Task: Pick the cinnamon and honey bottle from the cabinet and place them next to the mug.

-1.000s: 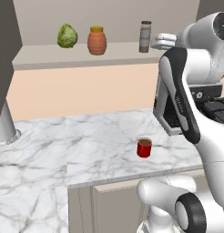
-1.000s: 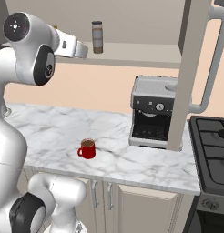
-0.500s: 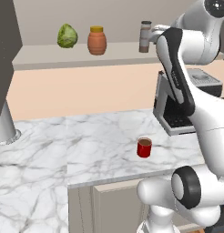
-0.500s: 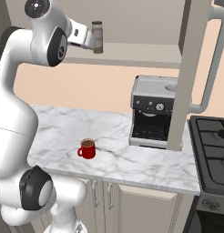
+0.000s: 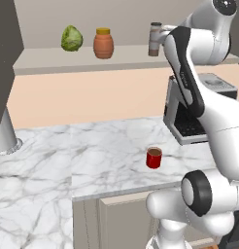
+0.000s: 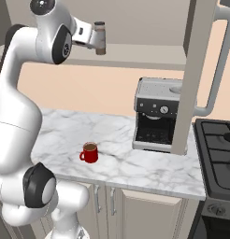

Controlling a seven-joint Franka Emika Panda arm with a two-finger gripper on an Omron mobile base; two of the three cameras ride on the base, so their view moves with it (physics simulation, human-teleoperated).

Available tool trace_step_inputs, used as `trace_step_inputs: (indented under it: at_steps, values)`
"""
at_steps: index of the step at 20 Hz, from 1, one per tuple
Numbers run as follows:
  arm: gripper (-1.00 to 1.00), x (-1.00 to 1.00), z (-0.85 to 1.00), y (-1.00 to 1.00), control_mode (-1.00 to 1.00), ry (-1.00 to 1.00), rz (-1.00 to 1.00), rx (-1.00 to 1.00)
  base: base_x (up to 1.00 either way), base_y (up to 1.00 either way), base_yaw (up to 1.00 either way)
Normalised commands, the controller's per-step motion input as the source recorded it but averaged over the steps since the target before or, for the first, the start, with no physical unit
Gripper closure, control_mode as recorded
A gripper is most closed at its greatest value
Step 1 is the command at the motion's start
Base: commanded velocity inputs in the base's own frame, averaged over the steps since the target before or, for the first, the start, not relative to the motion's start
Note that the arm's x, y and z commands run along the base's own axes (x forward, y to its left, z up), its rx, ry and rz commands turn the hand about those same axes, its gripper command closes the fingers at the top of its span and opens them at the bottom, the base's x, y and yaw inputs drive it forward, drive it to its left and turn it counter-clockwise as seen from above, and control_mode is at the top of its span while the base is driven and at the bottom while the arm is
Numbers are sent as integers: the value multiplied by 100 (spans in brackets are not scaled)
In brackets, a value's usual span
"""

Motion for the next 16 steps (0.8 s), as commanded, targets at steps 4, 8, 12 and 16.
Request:
trace_step_inputs:
  at_steps: [4, 8, 12, 16]
  values:
    - [-100, 39, -1, 0, -100, -5, 0, -3, 0, 0, 0]
    - [-100, 34, 0, 0, -100, 0, -1, 0, 0, 0, 0]
    - [-100, 29, 0, -1, -100, 0, 0, 0, 0, 0, 0]
    - [-100, 34, -3, -5, -100, 0, 0, 0, 0, 0, 0]
